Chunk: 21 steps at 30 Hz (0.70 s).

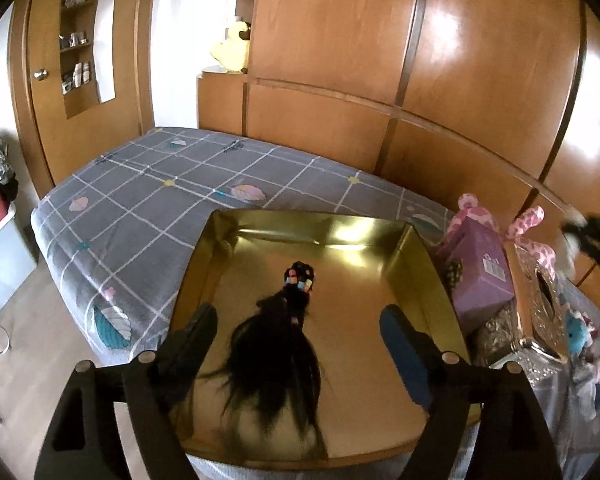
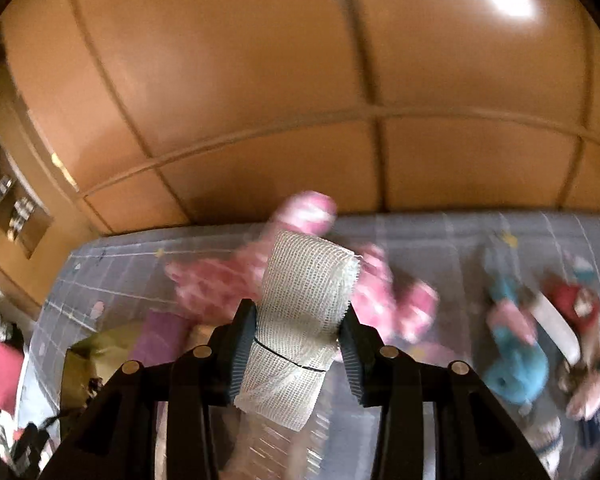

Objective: Organize soft objects
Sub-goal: 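Lower the wig into the gold tray with the left tool while the right drops the towel there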

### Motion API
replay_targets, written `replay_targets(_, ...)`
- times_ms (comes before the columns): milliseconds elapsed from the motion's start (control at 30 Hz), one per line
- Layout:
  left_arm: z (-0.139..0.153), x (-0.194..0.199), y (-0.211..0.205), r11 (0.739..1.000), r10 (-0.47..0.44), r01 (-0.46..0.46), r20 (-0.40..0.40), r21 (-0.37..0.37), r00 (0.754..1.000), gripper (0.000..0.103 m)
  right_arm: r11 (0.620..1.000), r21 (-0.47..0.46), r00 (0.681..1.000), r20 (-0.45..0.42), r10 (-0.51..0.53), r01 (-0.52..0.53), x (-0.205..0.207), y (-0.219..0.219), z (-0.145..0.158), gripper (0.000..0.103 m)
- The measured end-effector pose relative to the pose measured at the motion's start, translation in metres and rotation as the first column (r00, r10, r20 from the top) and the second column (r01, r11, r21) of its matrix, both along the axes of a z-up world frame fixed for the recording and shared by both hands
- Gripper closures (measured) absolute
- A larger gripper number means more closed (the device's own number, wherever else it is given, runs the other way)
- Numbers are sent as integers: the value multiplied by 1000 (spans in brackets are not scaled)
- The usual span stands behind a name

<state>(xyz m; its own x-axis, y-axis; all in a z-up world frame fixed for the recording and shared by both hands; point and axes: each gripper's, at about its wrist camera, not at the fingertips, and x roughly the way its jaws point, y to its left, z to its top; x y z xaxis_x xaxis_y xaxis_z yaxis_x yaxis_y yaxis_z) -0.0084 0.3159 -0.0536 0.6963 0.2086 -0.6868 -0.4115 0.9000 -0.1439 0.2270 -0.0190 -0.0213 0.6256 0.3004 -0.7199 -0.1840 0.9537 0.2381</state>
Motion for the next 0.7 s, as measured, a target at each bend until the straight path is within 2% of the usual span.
replay_targets(100, -4, -8, 1, 1000, 7, -7, -11, -7, 1000, 13, 998, 5, 998, 19, 67, -68, 10, 41, 8, 63)
replay_targets(200, -7, -16, 4, 1000, 29, -29, -24, 9, 999, 13, 982, 24, 982, 26, 186, -186, 10, 96, 14, 63)
replay_targets(267, -10, -19, 7, 999, 51, -50, -34, 20, 998, 13, 958, 42, 959, 13, 283, -284, 2, 129, 11, 63)
replay_targets(333, -13, -25, 14, 997, 79, -79, -37, 15, 996, 13, 922, 48, 923, -18, 385, -384, -12, 163, 3, 63)
replay_targets(400, -15, -30, 20, 994, 106, -106, -31, 5, 994, 13, 886, 22, 882, -80, 464, -464, -27, 193, -15, 62)
replay_targets(500, -15, -33, 26, 991, 134, -134, -22, 10, 991, 12, 850, -52, 846, -141, 514, -525, -45, 221, -44, 62)
replay_targets(533, -14, -33, 26, 990, 141, -140, -18, 13, 990, 11, 841, -92, 842, -153, 517, -533, -49, 228, -52, 61)
replay_targets(600, -12, -34, 26, 989, 146, -146, -10, 19, 989, 0, 825, -147, 835, -172, 522, -546, -54, 241, -66, 56)
replay_targets(667, -9, -35, 24, 988, 153, -153, -1, 34, 988, 0, 809, -198, 832, -166, 529, -554, -56, 249, -70, 52)
replay_targets(700, -8, -35, 23, 988, 149, -149, 5, 36, 989, 0, 801, -226, 833, -161, 530, -554, -57, 251, -71, 46)
